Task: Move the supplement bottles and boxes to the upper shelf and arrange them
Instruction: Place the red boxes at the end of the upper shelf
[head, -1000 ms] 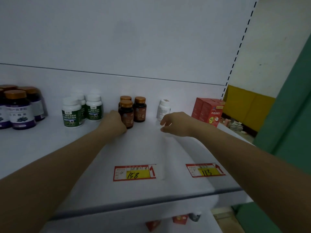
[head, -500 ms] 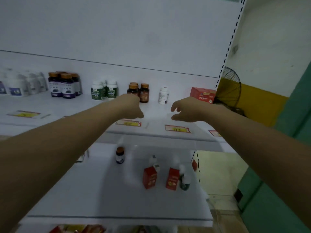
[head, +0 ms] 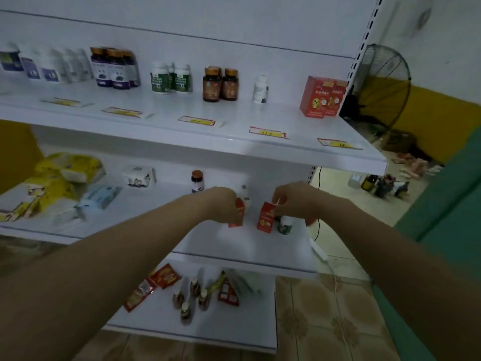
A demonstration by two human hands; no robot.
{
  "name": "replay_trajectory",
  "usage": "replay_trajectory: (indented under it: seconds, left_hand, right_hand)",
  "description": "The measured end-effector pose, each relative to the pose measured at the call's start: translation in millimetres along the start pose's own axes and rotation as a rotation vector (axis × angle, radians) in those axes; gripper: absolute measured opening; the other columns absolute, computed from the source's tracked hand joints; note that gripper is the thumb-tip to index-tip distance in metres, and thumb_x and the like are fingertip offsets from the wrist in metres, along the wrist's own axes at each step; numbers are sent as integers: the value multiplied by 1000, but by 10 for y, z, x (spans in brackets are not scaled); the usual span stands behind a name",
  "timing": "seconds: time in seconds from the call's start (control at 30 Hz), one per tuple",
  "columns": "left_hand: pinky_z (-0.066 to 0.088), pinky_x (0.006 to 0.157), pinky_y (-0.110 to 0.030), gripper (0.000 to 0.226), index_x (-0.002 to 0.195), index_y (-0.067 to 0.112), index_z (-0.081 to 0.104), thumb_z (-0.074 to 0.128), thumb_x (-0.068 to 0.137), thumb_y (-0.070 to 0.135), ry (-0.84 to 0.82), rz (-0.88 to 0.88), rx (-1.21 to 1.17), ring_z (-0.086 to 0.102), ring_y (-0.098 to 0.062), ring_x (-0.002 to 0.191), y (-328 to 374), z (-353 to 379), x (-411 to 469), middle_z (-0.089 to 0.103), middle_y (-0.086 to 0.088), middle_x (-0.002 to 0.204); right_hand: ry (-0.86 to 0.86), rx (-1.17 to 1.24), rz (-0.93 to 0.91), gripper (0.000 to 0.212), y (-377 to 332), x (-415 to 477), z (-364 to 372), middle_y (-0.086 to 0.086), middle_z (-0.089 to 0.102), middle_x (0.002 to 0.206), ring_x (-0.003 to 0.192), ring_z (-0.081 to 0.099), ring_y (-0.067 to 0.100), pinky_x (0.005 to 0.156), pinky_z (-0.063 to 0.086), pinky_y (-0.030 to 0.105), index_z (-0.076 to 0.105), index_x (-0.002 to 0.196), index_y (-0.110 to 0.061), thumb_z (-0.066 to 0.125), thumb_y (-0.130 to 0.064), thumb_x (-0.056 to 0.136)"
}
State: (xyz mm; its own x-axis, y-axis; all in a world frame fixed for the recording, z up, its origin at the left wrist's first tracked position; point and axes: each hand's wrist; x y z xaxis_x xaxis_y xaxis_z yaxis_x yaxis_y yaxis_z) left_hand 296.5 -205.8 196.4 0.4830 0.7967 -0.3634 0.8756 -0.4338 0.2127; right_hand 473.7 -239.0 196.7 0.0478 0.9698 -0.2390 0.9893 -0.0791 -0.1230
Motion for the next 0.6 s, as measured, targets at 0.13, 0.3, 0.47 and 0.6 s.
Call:
replay_trajectory:
  seconds: [0.13,0.3,0.47,0.6]
  left_hand:
    - [39,98,-29,55,137,7,41,56,92,34,-19,-52,-63,46,-26,125,-166,248,394,47,-11,139]
    - [41,96,-31,61,140,7,33,59,90,30,47,-77,-151,46,-28,122,-463,454,1002,42,-15,137]
    - [43,99,-37,63,139,5,34,62,87,28,99,-76,-189,48,-31,120,-629,679,1704,42,-18,135]
    - [36,104,-37,76,141,4,28,66,84,34,143,-61,-172,44,-32,126,-602,944,2183,38,-17,141]
  right_hand:
    - [-94,36,24,10,246,256,381,1,61,101,104,55,24,73,40,19,62,96,-21,54,-23,90]
    - [-80,59,102,37,513,788,691,16,55,120,112,55,31,82,42,28,53,124,-10,56,-21,89]
    - [-56,72,113,53,732,1390,912,19,51,122,113,53,38,92,49,46,44,131,-5,61,-20,83]
    - [-40,-33,149,61,897,1838,1177,14,44,135,122,45,33,99,44,43,33,140,-10,60,-22,87]
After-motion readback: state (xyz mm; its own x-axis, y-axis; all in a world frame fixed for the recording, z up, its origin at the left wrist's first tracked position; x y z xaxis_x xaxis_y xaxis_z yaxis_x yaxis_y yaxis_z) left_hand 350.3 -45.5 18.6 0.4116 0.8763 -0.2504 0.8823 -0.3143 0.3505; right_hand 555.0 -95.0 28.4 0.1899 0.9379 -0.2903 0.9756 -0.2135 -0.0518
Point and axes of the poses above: each hand's wrist, its own x-axis towards the middle knuckle, its own z-axis out of the palm, y = z × x
